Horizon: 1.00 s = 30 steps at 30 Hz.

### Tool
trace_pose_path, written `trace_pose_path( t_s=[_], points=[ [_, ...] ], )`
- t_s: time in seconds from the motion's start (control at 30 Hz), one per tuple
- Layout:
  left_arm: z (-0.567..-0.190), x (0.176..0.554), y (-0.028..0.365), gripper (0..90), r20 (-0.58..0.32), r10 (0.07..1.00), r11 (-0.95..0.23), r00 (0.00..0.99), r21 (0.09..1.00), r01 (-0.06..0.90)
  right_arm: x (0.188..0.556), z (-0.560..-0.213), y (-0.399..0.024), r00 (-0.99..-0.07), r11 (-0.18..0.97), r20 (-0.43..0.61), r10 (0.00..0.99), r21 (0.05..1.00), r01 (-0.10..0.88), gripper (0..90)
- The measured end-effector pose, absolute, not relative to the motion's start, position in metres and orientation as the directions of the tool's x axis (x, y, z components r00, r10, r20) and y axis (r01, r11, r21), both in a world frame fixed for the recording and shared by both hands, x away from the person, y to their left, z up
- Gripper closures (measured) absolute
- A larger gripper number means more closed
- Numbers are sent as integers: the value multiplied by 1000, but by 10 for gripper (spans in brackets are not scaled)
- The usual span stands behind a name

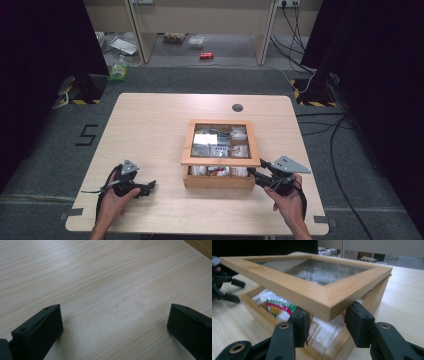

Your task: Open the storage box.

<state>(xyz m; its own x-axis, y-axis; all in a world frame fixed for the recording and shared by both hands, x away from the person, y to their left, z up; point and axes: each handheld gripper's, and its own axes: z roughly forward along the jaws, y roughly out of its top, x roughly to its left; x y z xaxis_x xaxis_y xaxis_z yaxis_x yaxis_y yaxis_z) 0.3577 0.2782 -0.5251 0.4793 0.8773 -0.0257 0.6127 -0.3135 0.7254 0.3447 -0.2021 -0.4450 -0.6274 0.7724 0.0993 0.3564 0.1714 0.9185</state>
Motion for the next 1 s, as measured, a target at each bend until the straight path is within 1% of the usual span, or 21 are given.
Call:
trace_pose_path(
  t_s=[0.23,0.67,1.0],
  points=[
    [-525,358,278,0,-26,877,-314,480,725,613,360,-438,-201,-619,148,111,778,924,351,560],
    [-525,358,278,0,-25,877,-315,480,725,613,386,-409,-197,-616,156,58,786,945,288,569],
    [-525,358,278,0,-24,877,-316,481,724,613,409,-390,-192,-602,160,44,797,946,281,569]
  ],
)
